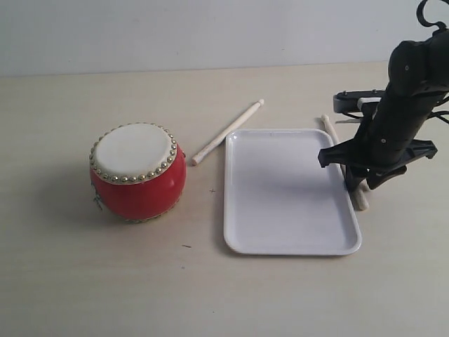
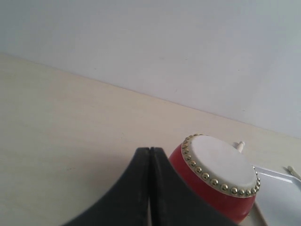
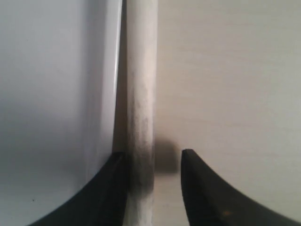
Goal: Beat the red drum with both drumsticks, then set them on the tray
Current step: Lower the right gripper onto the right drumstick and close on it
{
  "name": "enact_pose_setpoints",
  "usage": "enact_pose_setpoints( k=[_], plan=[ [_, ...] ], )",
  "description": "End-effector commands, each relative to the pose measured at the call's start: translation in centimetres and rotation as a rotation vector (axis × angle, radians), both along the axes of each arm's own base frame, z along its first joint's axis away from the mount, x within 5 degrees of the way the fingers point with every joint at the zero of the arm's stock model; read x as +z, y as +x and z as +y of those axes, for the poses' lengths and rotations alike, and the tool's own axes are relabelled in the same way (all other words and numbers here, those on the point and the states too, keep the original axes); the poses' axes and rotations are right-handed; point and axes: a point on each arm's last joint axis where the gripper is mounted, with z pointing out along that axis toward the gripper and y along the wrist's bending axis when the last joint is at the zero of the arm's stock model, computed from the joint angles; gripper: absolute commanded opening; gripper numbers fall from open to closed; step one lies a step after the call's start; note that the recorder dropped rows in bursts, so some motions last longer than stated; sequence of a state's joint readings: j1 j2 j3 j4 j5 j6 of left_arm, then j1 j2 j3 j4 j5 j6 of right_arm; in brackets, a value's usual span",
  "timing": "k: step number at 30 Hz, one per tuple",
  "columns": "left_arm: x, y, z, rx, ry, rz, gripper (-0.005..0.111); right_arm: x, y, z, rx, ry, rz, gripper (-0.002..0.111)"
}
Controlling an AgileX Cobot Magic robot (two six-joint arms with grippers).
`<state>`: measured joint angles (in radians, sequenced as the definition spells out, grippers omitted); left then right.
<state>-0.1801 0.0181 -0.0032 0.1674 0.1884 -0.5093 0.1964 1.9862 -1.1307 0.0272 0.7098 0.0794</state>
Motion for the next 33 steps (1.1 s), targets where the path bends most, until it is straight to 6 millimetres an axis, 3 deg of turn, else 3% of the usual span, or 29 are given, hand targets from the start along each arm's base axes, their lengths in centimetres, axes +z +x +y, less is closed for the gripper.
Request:
enact_pose_setpoints(
  k=[1, 17, 19, 26, 30, 33],
  plan=[
    [0.0, 0.0, 0.0, -0.008, 0.001, -0.007, 0.000, -0.1, 0.1, 0.1, 0.002, 0.000, 0.001, 0.038],
    [0.0, 0.0, 0.0, -0.009, 0.000, -0.010, 0.000, -0.1, 0.0, 0.1, 0.000, -0.001, 0.006, 0.037],
    [0.0, 0.0, 0.0, -0.009, 0.000, -0.010, 0.000, -0.1, 0.0, 0.1, 0.001, -0.003, 0.008, 0.034],
    [0.0, 0.0, -0.1, -0.010, 0.000, -0.014, 0.000, -0.1, 0.1, 0.1, -0.019, 0.000, -0.005, 0.003],
    [0.1, 0.0, -0.1, -0.011, -0.002, -0.022, 0.000, -0.1, 0.2, 0.1, -0.046, 0.005, -0.017, 0.000],
    [0.2, 0.0, -0.1, -0.009, -0.047, -0.027, 0.000, 1.6, 0.3, -0.1, -0.051, 0.013, -0.065, 0.000]
  ],
)
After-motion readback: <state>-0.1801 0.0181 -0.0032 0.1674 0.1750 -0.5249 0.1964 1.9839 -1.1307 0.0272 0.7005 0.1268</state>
